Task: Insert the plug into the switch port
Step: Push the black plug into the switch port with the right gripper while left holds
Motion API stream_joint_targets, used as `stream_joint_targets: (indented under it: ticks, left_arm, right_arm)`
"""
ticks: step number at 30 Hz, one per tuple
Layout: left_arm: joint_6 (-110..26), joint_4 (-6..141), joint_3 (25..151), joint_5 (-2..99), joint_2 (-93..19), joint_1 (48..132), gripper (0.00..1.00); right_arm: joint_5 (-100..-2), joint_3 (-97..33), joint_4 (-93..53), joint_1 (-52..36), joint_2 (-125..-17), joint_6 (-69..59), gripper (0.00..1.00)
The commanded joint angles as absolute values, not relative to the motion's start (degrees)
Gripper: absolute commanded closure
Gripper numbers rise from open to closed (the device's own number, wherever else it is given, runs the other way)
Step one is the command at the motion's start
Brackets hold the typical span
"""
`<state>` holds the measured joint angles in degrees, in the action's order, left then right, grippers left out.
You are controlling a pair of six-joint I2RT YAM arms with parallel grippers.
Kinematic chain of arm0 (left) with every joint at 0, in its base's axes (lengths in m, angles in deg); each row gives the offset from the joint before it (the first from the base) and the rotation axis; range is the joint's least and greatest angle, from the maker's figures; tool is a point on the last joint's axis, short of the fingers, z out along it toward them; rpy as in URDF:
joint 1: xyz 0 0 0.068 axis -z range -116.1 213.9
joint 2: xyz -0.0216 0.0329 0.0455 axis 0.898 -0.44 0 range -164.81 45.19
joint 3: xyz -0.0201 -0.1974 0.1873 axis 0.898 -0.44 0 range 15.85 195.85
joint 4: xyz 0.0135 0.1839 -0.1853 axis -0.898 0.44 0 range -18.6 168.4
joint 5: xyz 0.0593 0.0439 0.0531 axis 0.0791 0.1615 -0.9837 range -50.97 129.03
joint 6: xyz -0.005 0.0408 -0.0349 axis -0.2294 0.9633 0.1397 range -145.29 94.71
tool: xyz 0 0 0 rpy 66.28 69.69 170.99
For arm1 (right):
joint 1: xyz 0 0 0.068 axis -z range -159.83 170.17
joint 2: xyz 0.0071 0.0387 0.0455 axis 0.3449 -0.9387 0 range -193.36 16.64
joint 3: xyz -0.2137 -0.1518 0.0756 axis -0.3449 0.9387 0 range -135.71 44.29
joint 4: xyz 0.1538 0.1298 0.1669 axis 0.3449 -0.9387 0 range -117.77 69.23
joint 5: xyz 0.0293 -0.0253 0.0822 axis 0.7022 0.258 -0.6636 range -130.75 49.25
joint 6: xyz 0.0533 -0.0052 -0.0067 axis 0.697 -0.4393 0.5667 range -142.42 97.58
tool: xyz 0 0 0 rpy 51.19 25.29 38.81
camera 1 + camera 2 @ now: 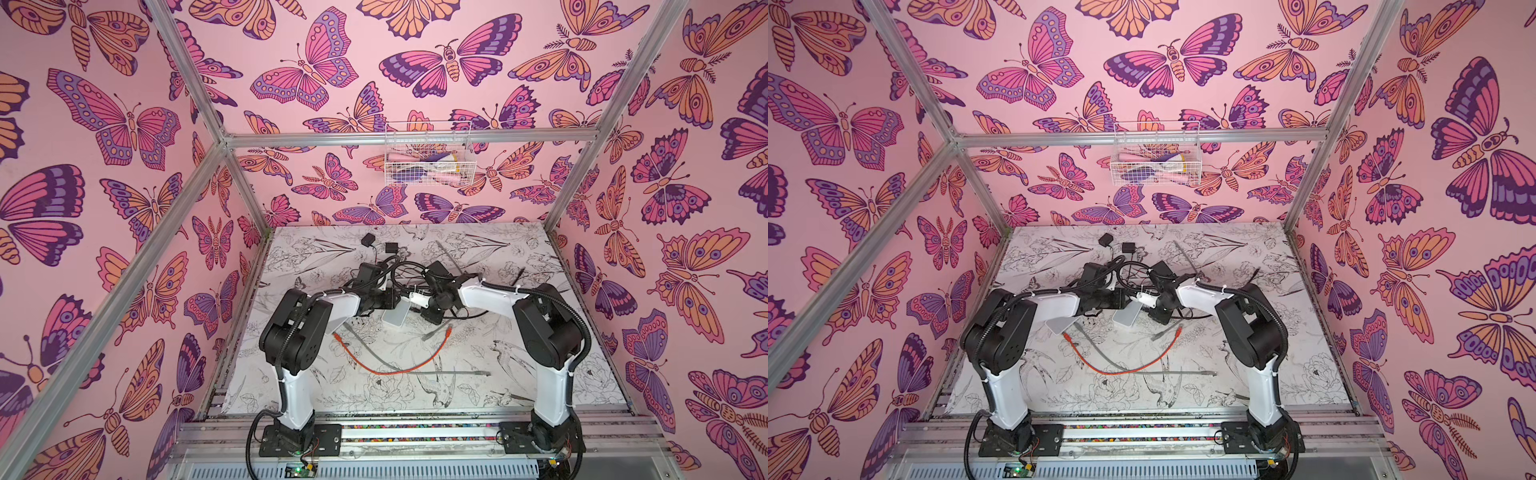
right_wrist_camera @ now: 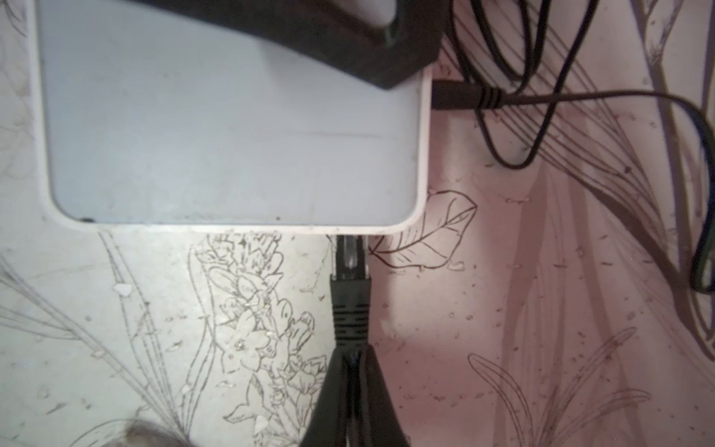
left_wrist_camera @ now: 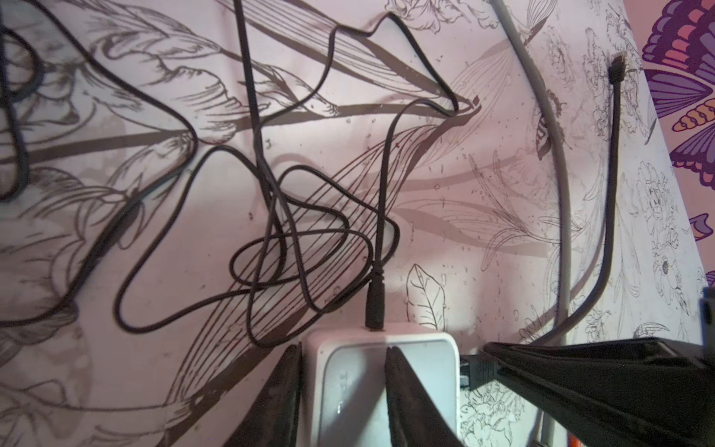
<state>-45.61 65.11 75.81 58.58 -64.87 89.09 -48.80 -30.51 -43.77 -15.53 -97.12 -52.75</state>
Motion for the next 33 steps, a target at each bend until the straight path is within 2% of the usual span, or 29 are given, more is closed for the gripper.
stream_joint_targets:
  ticks: [1, 33]
  left_arm:
    - [-46.21, 69.91, 73.05, 65.57, -65.0, 92.37, 0.63]
    - [-48.58, 65.72, 70.08, 66.71, -66.15, 94.7, 0.66]
  right_arm:
    - [-56.28, -31.83, -30.99, -16.65, -94.72, -50.35, 1.0]
    - [-60.56, -32.04, -21.1, -16.64, -96.39, -38.57, 1.0]
